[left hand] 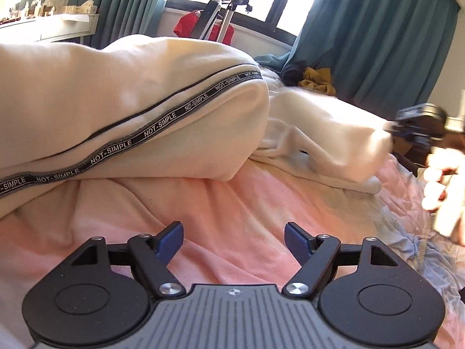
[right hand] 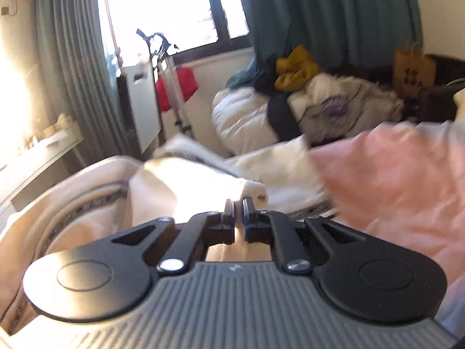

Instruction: Fold clothes

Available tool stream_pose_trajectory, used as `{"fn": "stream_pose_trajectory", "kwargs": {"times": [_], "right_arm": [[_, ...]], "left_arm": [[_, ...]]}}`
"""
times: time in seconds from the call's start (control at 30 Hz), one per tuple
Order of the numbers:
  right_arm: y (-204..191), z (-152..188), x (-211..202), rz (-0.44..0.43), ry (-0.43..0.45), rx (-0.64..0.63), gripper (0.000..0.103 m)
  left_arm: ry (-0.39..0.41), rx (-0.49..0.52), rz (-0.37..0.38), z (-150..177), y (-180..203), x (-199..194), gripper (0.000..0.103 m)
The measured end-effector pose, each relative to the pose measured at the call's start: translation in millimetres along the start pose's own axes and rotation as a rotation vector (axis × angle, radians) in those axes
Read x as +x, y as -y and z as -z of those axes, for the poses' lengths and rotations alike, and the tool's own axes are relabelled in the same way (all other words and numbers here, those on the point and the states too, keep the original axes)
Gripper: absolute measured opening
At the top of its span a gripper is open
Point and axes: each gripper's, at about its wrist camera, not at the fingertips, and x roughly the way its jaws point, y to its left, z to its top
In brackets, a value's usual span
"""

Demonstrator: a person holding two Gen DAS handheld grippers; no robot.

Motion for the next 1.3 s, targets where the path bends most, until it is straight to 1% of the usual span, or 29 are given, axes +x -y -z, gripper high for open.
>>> {"fn": "stream_pose_trajectory", "kwargs": {"times": [0.1,0.17,0.27,0.37,0.43,0.53,0.6,0.67,0.7,0.8,0.93,1.03,1.1,1.17,1.2,1.23,1.27,1.3], "right_arm": [[40,-25,-34,0.045,0.046,0.0,0.008],[63,-35,-54,0.077,0.064,-0.007,0.008],[99,-45,-81,0.14,0.095,-0.021,0.008],[135,-43,-100,0.227,0.109,-0.016,0.008],[162,-31,-104,0.296,0.086,0.013,0.008],[198,0,-103,0.382,0.024,0.051,0.008],[214,24,-103,0.419,-0.012,0.078,0.008],[223,47,-105,0.437,-0.036,0.121,0.008],[224,55,-106,0.443,-0.049,0.127,0.008],[217,65,-110,0.446,-0.078,0.098,0.009],[206,61,-123,0.41,-0.069,0.075,0.011],[186,57,-130,0.37,-0.052,-0.014,0.013],[172,53,-136,0.334,-0.017,-0.071,0.02],[157,48,-140,0.294,0.017,-0.098,0.042],[149,46,-141,0.27,0.032,-0.116,0.048],[140,43,-140,0.242,0.045,-0.138,0.058],[130,40,-138,0.213,0.056,-0.165,0.062],[117,37,-134,0.184,0.059,-0.197,0.062]], "left_arm": [[0.012,0.001,0.002,-2,1,-4,0.078],[0.02,0.001,0.003,-4,2,-7,0.078],[0.033,0.002,0.005,-6,2,-10,0.078],[0.045,0.003,0.007,-8,3,-14,0.078],[0.053,0.004,0.008,-10,4,-17,0.078],[0.06,-0.014,0.016,-14,3,-20,0.078],[0.063,-0.031,0.024,-16,1,-21,0.078],[0.065,-0.049,0.031,-19,0,-22,0.078],[0.067,-0.057,0.034,-21,-1,-23,0.078],[0.07,-0.095,0.046,-25,-6,-25,0.078],[0.086,-0.12,0.056,-27,-10,-35,0.078],[0.099,-0.101,0.05,-27,-6,-42,0.079],[0.106,-0.081,0.044,-26,-2,-47,0.079],[0.111,-0.069,0.045,-24,0,-53,0.079],[0.112,-0.068,0.048,-23,0,-56,0.079],[0.115,-0.068,0.053,-23,1,-58,0.079],[0.117,-0.068,0.058,-23,1,-60,0.08],[0.12,-0.068,0.063,-23,2,-61,0.081]]}}
